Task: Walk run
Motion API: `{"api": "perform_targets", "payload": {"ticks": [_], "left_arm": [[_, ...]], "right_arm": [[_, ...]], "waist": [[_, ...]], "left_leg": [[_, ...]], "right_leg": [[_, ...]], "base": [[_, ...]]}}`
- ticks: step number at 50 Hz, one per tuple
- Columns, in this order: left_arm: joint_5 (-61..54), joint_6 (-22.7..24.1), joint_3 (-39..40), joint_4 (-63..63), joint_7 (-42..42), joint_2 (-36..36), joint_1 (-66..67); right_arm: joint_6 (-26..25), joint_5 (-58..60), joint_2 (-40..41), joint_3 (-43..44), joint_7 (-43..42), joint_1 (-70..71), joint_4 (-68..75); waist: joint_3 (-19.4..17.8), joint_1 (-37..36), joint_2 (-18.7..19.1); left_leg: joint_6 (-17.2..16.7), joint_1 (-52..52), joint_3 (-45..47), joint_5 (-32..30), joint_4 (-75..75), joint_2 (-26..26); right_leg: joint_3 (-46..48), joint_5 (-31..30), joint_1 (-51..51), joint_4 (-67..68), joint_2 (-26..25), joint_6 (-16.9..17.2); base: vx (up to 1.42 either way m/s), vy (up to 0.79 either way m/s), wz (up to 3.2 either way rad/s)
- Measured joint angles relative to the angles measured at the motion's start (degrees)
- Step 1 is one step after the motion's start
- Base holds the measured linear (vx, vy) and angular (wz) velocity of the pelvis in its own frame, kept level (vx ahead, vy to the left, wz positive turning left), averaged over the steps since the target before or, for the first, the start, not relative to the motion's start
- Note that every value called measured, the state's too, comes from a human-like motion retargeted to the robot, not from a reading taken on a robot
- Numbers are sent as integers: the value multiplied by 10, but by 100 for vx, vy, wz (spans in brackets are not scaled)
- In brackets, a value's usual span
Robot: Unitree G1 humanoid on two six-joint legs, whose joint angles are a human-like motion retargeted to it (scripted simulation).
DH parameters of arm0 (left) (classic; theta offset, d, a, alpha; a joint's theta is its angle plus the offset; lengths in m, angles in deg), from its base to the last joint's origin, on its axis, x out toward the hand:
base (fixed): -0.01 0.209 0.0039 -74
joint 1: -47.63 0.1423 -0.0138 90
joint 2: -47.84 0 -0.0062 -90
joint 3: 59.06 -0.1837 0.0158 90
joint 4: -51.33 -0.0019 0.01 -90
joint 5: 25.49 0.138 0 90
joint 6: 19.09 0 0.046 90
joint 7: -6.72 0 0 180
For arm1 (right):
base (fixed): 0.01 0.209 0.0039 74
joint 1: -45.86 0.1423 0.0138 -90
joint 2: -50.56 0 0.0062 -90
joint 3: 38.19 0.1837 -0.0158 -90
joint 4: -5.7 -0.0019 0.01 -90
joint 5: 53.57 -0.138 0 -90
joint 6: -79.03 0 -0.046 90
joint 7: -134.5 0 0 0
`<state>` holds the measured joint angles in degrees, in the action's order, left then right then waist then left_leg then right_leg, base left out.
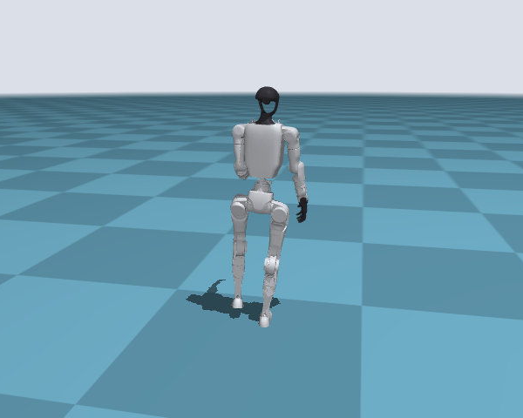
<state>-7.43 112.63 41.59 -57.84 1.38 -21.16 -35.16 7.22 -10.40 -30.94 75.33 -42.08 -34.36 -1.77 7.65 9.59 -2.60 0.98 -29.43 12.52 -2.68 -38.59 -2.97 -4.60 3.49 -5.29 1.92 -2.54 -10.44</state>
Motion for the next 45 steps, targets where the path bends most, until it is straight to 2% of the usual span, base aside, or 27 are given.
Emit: {"api": "perform_targets", "payload": {"ticks": [5, 7, 8, 10, 12, 13, 15, 18, 21, 23, 27, 30, 32, 38, 40, 43, 45], "left_arm": [[9, -4, 9, 3, -5, 5, 6], [16, -4, 14, 0, -11, 5, 10], [18, -4, 16, -2, -13, 6, 14], [20, -4, 19, -6, -15, 7, 21], [20, -5, 23, -10, -12, 9, 24], [21, -6, 27, -11, -11, 10, 27], [27, -5, 35, -14, -9, 11, 29], [36, -7, 44, -15, -11, 9, 30], [42, -11, 41, -12, -18, -1, 20], [41, -11, 40, -10, -23, -3, 11], [29, -13, 37, -13, -27, -7, -8], [27, -12, 23, -11, -37, -16, -12], [26, -7, 18, -5, -39, -24, -11], [13, -1, 14, 2, -35, -43, -20], [7, -2, 11, 1, -40, -41, -22], [4, -3, 8, -1, -46, -27, -19], [4, -5, 4, -4, -48, -16, -15]], "right_arm": [[27, -11, -2, 0, 14, 32, -55], [37, -21, -3, -6, 11, 34, -64], [42, -25, -3, -10, 8, 32, -63], [46, -27, -3, -14, 3, 25, -54], [42, -17, -2, -12, 3, 11, -38], [38, -11, -1, -13, 3, 1, -27], [24, 6, 0, -9, -2, -23, 3], [-8, 16, 5, -4, -21, -66, 60], [-21, 3, 9, -3, -26, -109, 112], [-27, 5, 10, -4, -20, -134, 131], [-46, 47, 15, 13, -29, -189, 127], [-45, 60, 14, 18, -34, -224, 128], [-51, 67, 11, 19, -31, -243, 133], [-77, 58, 11, 40, -26, -281, 148], [-79, 44, 16, 49, -27, -287, 149], [-72, 26, 20, 61, -24, -290, 149], [-66, 18, 21, 65, -21, -289, 149]], "waist": [[-12, -34, -1], [-11, -41, -7], [-9, -40, -9], [-7, -37, -12], [0, -43, -12], [4, -53, -15], [14, -76, -27], [24, -73, -40], [19, -55, -16], [19, -55, 0], [8, -37, 32], [-5, -5, 52], [-14, 9, 53], [-36, 36, 28], [-41, 46, 30], [-40, 45, 44], [-37, 46, 52]], "left_leg": [[75, -34, 30, 19, 234, -1], [69, -37, 33, 45, 324, 23], [52, -35, 40, 60, 362, 32], [40, -27, 64, 62, 381, 32], [78, -25, 58, 43, 344, 33], [79, -18, 89, 32, 335, 24], [85, -5, 67, 1, 331, 34], [104, -1, -9, 21, 298, 59], [105, 43, 3, 54, 294, 36], [98, 69, 2, 75, 298, 21], [85, 113, 2, 102, 307, 7], [72, 148, -4, 115, 319, 5], [66, 176, 1, 127, 327, 12], [48, 263, 3, 164, 346, 54], [36, 288, 3, 173, 348, 52], [13, 315, 9, 181, 342, 37], [-4, 328, 4, 178, 331, 31]], "right_leg": [[-11, 31, 46, 1, -26, -16], [-7, 40, 63, 3, -25, -17], [-1, 44, 72, 4, -25, -17], [6, 46, 89, 13, -28, -17], [4, 35, 101, 27, -33, -9], [0, 22, 108, 36, -33, -2], [7, -27, 115, 59, -19, 22], [20, -169, 106, 127, -2, 76], [22, -290, 58, 250, -43, 128], [42, -325, 13, 334, -54, 143], [62, -202, -79, 419, -50, 133], [47, -120, -137, 399, -52, 151], [43, -91, -162, 341, -25, 165], [27, -83, -207, 112, 63, 168], [-3, -71, -220, 40, 65, 158], [-5, -49, -221, -49, 62, 165], [15, -64, -213, -46, 60, 144]], "base": [[67, -13, -43], [76, -10, -20], [80, -8, 3], [92, -5, 11], [99, -2, -26], [96, -1, -75], [87, 0, -79], [111, 0, 0], [78, -9, 45], [70, -9, -14], [78, -6, 6], [59, -4, 65], [56, -5, 24], [71, -18, 15], [62, -19, 33], [68, -23, 4], [91, -38, 11]]}}
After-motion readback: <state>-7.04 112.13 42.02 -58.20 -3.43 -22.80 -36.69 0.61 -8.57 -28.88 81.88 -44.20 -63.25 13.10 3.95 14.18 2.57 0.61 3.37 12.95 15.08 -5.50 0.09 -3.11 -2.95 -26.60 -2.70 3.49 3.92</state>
